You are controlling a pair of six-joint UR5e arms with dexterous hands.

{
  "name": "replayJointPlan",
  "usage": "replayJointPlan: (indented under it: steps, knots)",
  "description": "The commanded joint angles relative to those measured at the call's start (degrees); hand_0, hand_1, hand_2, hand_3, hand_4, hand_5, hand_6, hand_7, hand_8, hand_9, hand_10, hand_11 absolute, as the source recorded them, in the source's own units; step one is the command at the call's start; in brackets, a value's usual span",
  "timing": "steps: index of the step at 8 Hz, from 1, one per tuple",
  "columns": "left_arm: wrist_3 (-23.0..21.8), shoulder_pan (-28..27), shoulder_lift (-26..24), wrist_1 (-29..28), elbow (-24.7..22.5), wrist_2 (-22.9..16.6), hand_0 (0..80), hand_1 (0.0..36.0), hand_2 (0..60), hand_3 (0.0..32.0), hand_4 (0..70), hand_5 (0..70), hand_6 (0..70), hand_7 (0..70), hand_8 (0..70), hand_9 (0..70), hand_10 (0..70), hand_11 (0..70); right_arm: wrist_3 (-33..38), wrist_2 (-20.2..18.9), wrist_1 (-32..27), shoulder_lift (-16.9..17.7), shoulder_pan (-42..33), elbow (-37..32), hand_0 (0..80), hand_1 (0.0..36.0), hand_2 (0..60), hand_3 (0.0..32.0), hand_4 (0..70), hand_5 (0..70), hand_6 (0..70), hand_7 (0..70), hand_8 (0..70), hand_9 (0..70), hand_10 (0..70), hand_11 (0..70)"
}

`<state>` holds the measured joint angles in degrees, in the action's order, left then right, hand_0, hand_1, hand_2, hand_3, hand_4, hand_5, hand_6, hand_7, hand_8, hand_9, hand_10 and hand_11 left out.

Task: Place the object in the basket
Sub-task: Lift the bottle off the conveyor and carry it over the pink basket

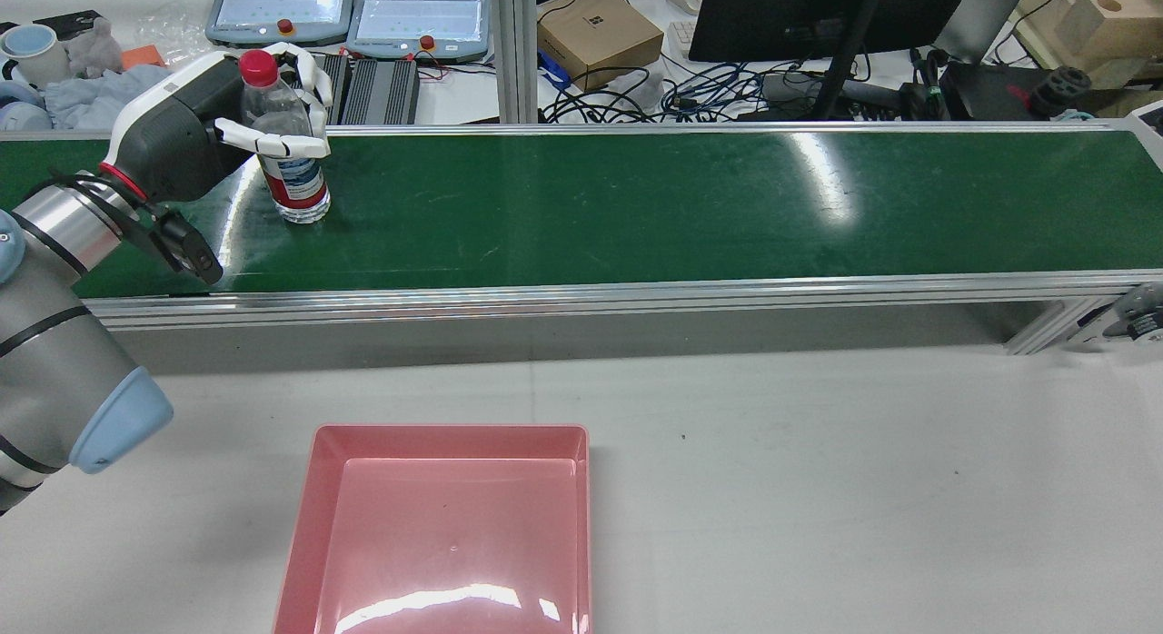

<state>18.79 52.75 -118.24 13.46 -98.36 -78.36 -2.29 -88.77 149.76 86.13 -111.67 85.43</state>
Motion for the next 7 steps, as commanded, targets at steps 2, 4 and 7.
replayJointPlan:
  steps: [2, 4, 7]
  knots:
    - [-0.5, 2.5, -0.9, 9.9, -6.8, 0.3, 80.0, 30.7, 60.0, 0.0, 70.0, 70.0, 70.0, 70.0, 70.0, 70.0, 70.0, 70.0, 0.0, 0.0, 0.0, 0.0, 0.0, 0.0, 0.0, 0.0, 0.0, 0.0, 0.0, 0.0, 0.0, 0.0, 0.0, 0.0, 0.0, 0.0]
    - [-0.6, 1.7, -0.8, 11.0, -10.2, 0.1, 78.4, 26.9, 60.0, 0.0, 70.0, 70.0, 70.0, 70.0, 70.0, 70.0, 70.0, 70.0, 0.0, 0.0, 0.0, 0.0, 0.0, 0.0, 0.0, 0.0, 0.0, 0.0, 0.0, 0.0, 0.0, 0.0, 0.0, 0.0, 0.0, 0.0]
    - [0.1, -6.3, -0.4, 14.4, -17.9, -0.3, 72.2, 23.3, 59.6, 0.0, 70.0, 70.0, 70.0, 70.0, 70.0, 70.0, 70.0, 70.0, 0.0, 0.0, 0.0, 0.0, 0.0, 0.0, 0.0, 0.0, 0.0, 0.0, 0.0, 0.0, 0.0, 0.0, 0.0, 0.0, 0.0, 0.0]
